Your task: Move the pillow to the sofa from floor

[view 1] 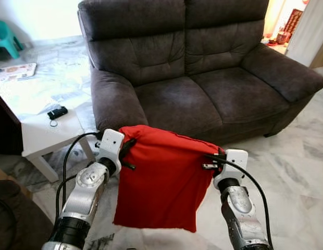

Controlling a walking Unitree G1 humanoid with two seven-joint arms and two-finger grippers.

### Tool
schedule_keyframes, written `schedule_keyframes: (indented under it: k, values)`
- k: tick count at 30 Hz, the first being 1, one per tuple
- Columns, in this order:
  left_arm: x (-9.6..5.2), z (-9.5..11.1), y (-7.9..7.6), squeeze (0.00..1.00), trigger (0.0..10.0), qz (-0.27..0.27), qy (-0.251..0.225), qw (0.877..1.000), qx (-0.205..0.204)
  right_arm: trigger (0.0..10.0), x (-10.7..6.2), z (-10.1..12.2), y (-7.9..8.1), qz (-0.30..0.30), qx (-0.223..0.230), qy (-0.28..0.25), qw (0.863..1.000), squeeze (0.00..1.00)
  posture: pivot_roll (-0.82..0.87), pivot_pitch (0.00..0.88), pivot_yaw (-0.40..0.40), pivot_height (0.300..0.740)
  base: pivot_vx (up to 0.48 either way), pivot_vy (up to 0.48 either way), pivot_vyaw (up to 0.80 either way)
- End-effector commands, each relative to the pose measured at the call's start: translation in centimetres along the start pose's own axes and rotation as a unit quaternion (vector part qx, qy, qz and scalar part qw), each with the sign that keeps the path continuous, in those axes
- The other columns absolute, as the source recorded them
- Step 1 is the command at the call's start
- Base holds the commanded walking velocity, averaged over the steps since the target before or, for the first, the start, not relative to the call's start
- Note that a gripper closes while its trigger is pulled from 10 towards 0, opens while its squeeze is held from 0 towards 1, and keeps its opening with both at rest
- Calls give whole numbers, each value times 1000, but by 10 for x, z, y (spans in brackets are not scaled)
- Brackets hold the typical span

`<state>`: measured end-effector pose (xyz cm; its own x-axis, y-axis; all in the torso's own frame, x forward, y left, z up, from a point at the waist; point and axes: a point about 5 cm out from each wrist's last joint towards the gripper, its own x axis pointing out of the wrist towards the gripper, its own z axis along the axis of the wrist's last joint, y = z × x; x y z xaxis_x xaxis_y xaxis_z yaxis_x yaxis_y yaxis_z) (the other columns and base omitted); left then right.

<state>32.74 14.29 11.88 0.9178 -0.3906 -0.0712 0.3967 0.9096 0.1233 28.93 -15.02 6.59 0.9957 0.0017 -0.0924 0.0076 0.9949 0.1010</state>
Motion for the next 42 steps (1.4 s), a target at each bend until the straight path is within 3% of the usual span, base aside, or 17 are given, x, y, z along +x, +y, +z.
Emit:
schedule_keyframes:
  k: [1,7,9,20,25,28,33,40,42]
  values:
    - [8,22,3,0,10000,-5,-52,999,10,10000,2,19,2,-2,0,-47,999,0,8,0,70,740,0,0,0]
    - [23,26,-2,0,10000,-10,-61,998,-5,10000,-2,30,-1,-6,-3,-66,998,0,-68,0,78,740,0,0,0]
    - [29,28,-10,0,10000,-19,-66,998,-12,10000,-6,31,-9,-17,-18,-70,997,0,-88,0,87,740,0,0,0]
    - [36,23,-35,0,10000,-45,-76,995,-38,10000,-15,42,-37,-57,-39,-82,994,0,-123,0,77,740,0,0,0]
    - [36,21,-32,0,10000,-39,-76,996,-34,10000,-13,49,-43,-65,-40,-91,993,0,-119,0,65,740,0,0,0]
    - [35,22,-22,0,10000,-10,-84,996,-41,10000,-10,54,-42,-61,-39,-97,993,0,-118,0,52,740,0,0,0]
    - [30,19,-16,0,10000,21,-92,995,-42,10000,-5,53,-31,-29,-31,-85,995,0,-45,0,-36,740,0,0,0]
    - [21,15,-13,0,10000,38,-94,994,-42,10000,-2,46,-23,-10,-28,-70,997,0,-4,0,-40,740,0,0,0]
    - [18,11,-11,0,10000,31,-84,996,-30,10000,-3,42,-22,-18,-9,-66,998,0,-5,0,-33,740,0,0,0]
